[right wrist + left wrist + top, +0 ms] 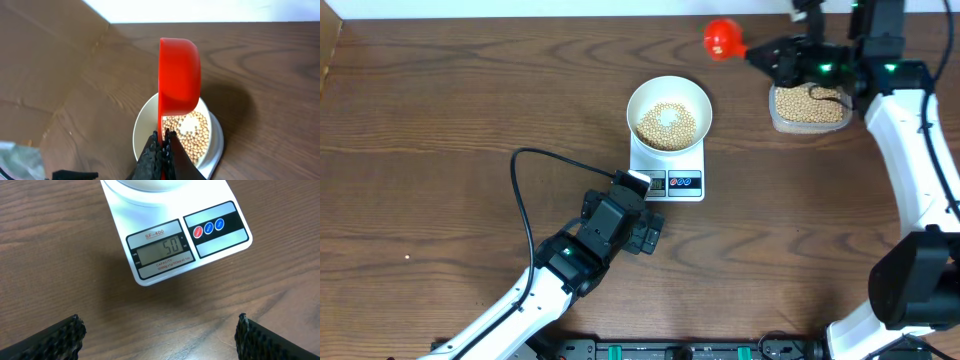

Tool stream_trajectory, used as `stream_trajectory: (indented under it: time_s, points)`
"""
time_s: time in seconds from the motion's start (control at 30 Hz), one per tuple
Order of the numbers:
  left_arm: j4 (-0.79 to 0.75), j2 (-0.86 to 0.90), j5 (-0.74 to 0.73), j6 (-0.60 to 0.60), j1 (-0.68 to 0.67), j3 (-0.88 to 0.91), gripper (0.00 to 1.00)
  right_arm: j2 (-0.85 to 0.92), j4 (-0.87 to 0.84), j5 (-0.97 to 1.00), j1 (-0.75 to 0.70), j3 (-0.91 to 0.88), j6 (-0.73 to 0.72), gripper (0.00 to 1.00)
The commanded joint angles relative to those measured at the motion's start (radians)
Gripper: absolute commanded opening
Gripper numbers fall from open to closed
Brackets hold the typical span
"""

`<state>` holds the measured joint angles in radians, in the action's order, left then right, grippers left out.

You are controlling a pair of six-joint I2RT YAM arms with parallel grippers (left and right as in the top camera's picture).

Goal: Scoop item into bowl and weigh 50g on scale
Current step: 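Lower the red scoop into the clear soybean tub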

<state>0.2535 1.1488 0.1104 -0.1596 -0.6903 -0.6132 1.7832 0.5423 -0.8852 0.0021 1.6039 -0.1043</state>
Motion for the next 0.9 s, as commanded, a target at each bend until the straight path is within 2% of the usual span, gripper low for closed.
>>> stream_trajectory:
  time_s: [0.0,0.13,0.4,0.63,0.87]
  points:
    - [-0.001,-0.006,0.003,0.005,-0.002,0.007,0.98,-0.020,-0.039,-0.094,-0.058,0.019,-0.093,0.01]
    - [-0.001,-0.006,0.003,0.005,-0.002,0.007,0.98,-0.020,-0.040,-0.094,-0.124,0.019,-0.181,0.01]
    - [-0.001,-0.006,0.003,0.005,-0.002,0.007,0.98,-0.020,0.022,-0.068,-0.232,0.019,-0.165,0.01]
    - [-0.001,-0.006,0.003,0.005,-0.002,0.007,0.98,-0.020,0.275,0.212,-0.273,0.019,-0.111,0.01]
    - [-0.001,-0.006,0.003,0.005,-0.002,0.007,0.98,-0.020,0.327,0.362,-0.259,0.019,-0.111,0.01]
